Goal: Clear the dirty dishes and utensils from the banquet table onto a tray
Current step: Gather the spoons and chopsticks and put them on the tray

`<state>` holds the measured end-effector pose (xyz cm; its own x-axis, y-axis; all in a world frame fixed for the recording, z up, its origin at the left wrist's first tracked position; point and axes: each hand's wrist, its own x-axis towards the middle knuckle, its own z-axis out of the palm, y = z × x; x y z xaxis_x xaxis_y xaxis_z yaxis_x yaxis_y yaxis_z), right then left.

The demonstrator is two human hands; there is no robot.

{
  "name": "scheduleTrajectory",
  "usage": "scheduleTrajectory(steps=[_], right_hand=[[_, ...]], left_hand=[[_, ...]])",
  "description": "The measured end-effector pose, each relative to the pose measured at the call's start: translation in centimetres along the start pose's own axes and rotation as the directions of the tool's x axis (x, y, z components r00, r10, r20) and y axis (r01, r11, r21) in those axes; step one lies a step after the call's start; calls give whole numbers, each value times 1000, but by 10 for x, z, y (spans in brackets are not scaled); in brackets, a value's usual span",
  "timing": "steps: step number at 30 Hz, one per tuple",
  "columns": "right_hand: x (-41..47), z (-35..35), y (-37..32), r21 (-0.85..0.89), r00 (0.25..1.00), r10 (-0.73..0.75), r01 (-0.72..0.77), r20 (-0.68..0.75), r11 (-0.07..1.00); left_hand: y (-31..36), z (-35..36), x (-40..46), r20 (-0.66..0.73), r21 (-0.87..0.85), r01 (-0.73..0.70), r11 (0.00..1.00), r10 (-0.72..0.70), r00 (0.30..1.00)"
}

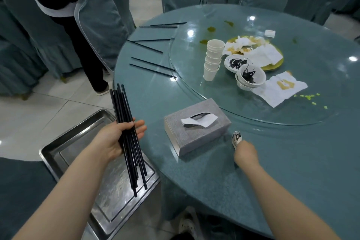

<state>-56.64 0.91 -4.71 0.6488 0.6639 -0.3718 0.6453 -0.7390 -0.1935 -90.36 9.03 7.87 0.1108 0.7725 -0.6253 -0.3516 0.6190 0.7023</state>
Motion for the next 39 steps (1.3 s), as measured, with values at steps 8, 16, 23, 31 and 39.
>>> scheduleTrajectory(steps=[8, 16, 23, 31, 39], right_hand=[[-28, -1, 28, -120, 998, 59, -62, -30, 991], [-14, -29, 32, 58, 989, 5, 4, -150, 998], [74, -77, 19, 24, 971, -128, 135, -201, 990], [154, -96, 1, 33, 976, -186, 191, -115, 981], [163, -97, 1, -23, 951, -256, 256, -175, 967]], left_hand=[[-1, -5, -1, 84, 51, 13, 999, -18, 996], [6, 41, 15, 175, 135, 7, 991, -31, 984], [11, 115, 63, 151, 161, 34, 986, -59, 987], [26, 160, 105, 68, 118, 9, 993, -17, 998], [14, 153, 113, 5, 134, 53, 990, -54, 999]])
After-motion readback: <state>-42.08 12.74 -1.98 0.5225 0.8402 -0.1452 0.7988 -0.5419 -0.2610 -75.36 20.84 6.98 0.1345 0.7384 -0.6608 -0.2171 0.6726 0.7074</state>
